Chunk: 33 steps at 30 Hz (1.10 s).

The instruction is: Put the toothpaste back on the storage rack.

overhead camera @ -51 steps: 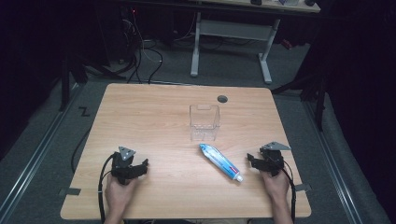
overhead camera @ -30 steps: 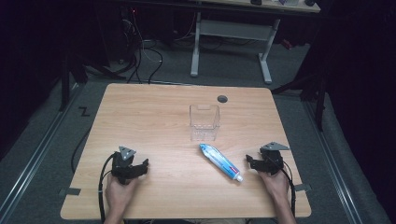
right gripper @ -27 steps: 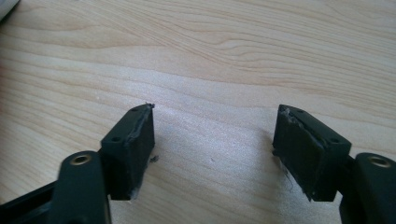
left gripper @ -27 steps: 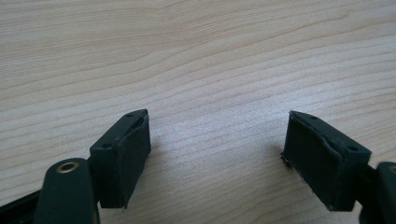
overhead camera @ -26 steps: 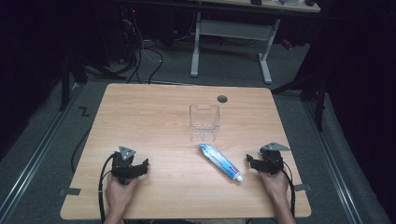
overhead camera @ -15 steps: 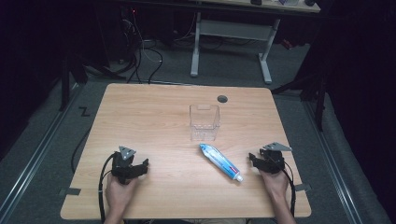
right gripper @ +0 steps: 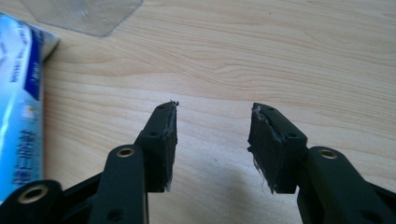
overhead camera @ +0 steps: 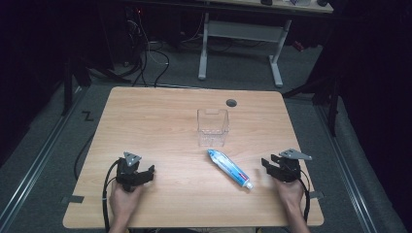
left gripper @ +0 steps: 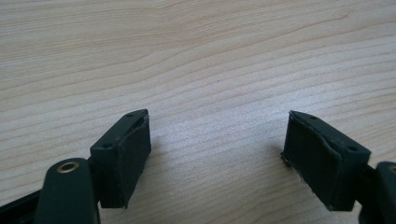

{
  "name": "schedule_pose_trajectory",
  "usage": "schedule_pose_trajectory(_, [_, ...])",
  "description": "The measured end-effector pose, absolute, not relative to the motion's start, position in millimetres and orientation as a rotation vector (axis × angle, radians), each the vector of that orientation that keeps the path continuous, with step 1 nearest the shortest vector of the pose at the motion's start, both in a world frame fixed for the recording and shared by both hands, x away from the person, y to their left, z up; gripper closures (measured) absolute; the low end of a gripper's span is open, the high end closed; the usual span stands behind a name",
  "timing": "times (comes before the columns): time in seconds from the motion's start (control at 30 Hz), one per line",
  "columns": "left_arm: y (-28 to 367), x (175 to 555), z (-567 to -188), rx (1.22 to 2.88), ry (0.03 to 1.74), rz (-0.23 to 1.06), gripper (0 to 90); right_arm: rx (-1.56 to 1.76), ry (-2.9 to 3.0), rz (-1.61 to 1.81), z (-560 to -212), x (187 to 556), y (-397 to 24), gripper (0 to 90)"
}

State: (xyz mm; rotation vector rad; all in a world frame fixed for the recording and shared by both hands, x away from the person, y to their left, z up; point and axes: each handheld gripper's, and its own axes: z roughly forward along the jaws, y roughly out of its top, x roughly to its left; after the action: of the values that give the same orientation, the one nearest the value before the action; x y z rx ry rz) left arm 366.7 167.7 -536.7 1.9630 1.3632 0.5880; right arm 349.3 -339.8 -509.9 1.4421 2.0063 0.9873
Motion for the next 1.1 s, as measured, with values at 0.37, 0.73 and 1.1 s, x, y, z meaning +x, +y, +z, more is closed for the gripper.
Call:
schedule_pose_trajectory(0.37, [167.7,366.6,-536.7,1.962,1.363,0.589,23.3,1.381,2.056,1.018,-498.1,328.3,-329.5,54.9])
schedule_pose_trajectory(0.73, [167.8,366.1,-536.7,1.963,1.364,0.588,23.3,1.283,2.139,1.033,-480.4,310.8,-306.2,52.4])
schedule_pose_trajectory(1.1, [167.9,365.9,-536.7,1.962,1.364,0.588,23.3,1.158,2.249,1.070,-465.2,320.7,-269.6,50.0])
